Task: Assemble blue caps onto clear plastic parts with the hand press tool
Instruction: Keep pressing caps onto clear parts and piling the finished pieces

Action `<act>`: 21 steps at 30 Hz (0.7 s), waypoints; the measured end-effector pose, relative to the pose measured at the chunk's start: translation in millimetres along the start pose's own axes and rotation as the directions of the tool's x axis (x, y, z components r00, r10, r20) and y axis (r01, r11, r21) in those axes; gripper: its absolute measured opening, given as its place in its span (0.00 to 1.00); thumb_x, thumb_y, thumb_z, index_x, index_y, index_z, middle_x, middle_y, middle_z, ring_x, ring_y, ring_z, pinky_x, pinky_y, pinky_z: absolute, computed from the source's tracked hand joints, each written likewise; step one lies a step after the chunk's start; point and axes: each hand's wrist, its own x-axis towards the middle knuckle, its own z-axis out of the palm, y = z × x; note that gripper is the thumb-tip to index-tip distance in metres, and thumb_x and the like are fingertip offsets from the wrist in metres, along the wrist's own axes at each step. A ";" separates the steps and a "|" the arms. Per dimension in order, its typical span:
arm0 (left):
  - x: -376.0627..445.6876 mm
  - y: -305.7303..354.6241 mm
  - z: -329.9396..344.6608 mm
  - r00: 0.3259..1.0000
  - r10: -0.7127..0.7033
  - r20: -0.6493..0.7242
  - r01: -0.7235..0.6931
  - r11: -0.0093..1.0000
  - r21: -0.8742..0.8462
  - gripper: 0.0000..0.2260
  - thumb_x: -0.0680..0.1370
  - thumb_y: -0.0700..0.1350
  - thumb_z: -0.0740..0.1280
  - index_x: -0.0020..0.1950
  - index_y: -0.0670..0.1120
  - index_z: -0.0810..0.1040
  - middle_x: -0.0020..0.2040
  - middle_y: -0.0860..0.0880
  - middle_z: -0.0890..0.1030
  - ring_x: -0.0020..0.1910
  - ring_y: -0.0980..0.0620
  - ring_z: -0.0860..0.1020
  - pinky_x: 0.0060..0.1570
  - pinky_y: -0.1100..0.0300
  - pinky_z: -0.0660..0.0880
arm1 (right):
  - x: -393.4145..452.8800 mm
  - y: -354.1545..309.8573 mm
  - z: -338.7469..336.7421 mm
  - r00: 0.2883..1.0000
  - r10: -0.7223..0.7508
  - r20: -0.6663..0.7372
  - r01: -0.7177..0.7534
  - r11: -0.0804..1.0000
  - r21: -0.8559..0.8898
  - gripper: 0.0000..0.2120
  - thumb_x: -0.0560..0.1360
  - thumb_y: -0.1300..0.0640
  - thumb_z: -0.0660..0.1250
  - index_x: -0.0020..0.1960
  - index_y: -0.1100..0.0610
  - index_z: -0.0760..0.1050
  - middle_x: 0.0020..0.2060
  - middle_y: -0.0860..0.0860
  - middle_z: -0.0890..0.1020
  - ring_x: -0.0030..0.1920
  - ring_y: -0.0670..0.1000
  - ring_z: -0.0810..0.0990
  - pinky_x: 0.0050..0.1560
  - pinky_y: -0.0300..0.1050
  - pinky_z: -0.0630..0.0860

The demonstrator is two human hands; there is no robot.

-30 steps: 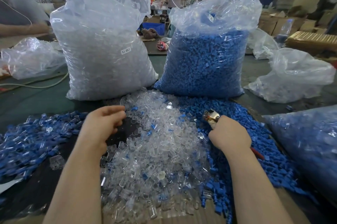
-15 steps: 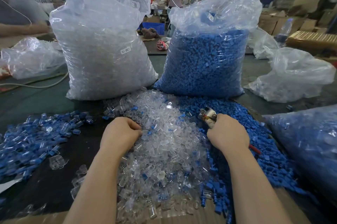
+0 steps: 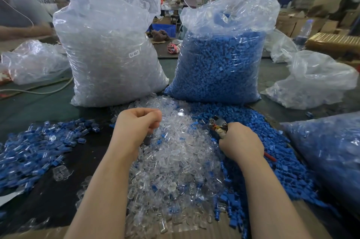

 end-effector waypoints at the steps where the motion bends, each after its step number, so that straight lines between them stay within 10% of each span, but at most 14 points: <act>1: -0.8 0.6 1.8 1.000 0.002 0.004 -0.002 1.000 -0.015 0.02 0.73 0.42 0.74 0.40 0.46 0.85 0.36 0.47 0.84 0.36 0.53 0.79 0.43 0.59 0.77 | -0.3 -0.2 -0.1 1.000 -0.003 0.001 0.003 1.000 -0.006 0.06 0.74 0.58 0.64 0.40 0.53 0.68 0.36 0.51 0.75 0.34 0.51 0.71 0.28 0.43 0.62; 15: -10.0 6.9 19.9 0.997 0.044 -0.062 -0.049 0.995 -0.084 0.08 0.72 0.48 0.76 0.42 0.43 0.83 0.32 0.49 0.84 0.27 0.60 0.78 0.28 0.70 0.73 | 4.6 -3.1 -5.6 0.976 -0.082 -0.204 0.132 0.959 0.250 0.07 0.73 0.48 0.69 0.47 0.51 0.76 0.38 0.48 0.79 0.41 0.55 0.76 0.40 0.47 0.71; 21: -17.0 10.4 33.6 0.998 0.001 0.055 0.008 0.988 -0.155 0.04 0.75 0.41 0.73 0.46 0.41 0.82 0.36 0.48 0.85 0.32 0.58 0.82 0.33 0.68 0.78 | -1.4 -13.3 -7.8 0.940 -0.230 -0.253 0.341 0.649 0.680 0.09 0.75 0.61 0.70 0.41 0.47 0.80 0.36 0.40 0.83 0.40 0.41 0.81 0.40 0.35 0.75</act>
